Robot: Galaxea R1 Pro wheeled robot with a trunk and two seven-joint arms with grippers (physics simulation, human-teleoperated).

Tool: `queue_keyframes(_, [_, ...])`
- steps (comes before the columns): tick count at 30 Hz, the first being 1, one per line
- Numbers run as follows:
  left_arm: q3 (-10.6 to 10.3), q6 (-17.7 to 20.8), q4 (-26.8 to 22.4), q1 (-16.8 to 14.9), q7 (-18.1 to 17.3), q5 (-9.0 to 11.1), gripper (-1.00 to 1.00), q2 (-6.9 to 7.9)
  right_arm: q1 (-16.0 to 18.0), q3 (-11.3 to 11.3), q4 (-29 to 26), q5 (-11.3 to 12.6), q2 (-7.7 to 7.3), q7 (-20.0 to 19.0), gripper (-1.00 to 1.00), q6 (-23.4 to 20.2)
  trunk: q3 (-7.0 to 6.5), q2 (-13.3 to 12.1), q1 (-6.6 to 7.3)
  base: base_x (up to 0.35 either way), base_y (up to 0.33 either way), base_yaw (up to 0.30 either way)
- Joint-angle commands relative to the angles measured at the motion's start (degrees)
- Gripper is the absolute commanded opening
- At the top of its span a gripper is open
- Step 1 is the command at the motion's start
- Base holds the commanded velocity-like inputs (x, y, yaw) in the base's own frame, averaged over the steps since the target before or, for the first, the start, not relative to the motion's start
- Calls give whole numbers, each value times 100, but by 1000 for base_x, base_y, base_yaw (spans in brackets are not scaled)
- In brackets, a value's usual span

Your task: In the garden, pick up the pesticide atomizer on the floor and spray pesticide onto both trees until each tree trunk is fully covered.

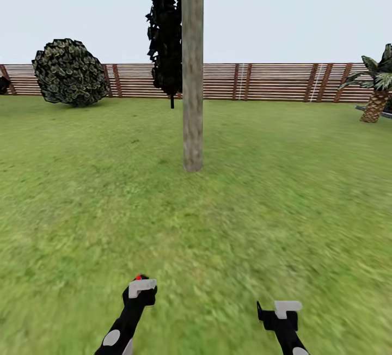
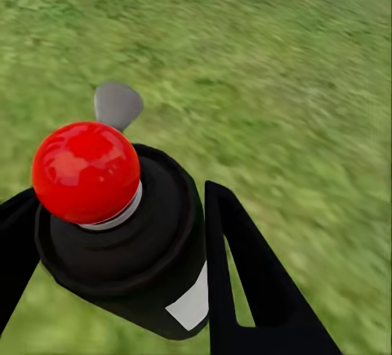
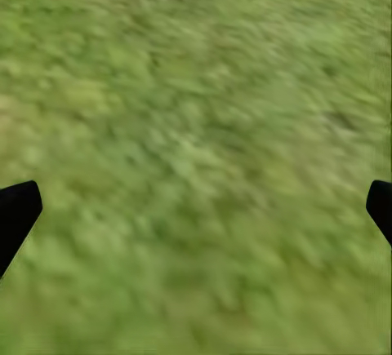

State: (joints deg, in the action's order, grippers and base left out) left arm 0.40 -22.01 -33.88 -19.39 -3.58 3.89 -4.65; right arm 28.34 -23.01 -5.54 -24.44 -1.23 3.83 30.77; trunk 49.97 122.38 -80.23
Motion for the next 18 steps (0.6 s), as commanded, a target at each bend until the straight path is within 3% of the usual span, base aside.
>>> queue_keyframes(1, [4, -14, 4, -3, -38, 41, -100, -1, 5, -20, 9, -61, 0, 39, 100, 17, 5, 2, -3, 350, 0, 0])
queue_keyframes(18, [6, -14, -2, -3, -38, 41, -100, -1, 5, -20, 9, -61, 0, 39, 100, 17, 5, 2, -3, 350, 0, 0])
